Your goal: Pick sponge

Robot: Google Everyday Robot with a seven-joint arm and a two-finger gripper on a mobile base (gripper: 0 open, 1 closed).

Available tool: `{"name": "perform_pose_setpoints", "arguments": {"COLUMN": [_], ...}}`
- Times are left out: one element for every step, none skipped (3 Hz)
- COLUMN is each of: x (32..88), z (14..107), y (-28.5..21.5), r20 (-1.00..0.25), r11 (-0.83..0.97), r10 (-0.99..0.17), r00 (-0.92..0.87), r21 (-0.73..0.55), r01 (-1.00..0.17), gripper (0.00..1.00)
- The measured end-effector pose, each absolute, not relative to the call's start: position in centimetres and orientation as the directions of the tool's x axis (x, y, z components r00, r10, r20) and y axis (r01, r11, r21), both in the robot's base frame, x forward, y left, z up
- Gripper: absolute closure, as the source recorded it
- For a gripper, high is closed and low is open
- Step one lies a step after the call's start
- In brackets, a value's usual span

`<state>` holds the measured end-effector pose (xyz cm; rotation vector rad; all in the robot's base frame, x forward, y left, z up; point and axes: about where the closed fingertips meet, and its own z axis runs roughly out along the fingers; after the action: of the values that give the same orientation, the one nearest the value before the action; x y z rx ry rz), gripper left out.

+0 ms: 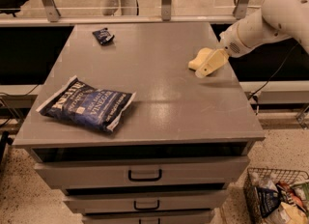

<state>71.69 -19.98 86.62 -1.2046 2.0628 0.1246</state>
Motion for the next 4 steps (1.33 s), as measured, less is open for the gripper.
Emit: {"name": "perform_pose_setpoints", "arguments": {"x": [73.6, 74.6, 74.8, 73.4], "z": [85.0, 84.4, 84.7, 86.6], "y": [-20.5, -20.9, -21.0, -20.2], "r20": [-0.634, -0.639, -0.659, -0.7], "r11": [0.595, 0.624, 0.643, 0.628], "r10": [-0.698, -0.678, -0.651, -0.623], "r00": [-0.333, -0.363, -0.377, -0.349], "r21": [-0.255, -0.241, -0.215, -0.181], "r01": [-0.763, -0.743, -0.735, -0.757], "gripper": [0.05, 0.29, 0.52, 0.75]}}
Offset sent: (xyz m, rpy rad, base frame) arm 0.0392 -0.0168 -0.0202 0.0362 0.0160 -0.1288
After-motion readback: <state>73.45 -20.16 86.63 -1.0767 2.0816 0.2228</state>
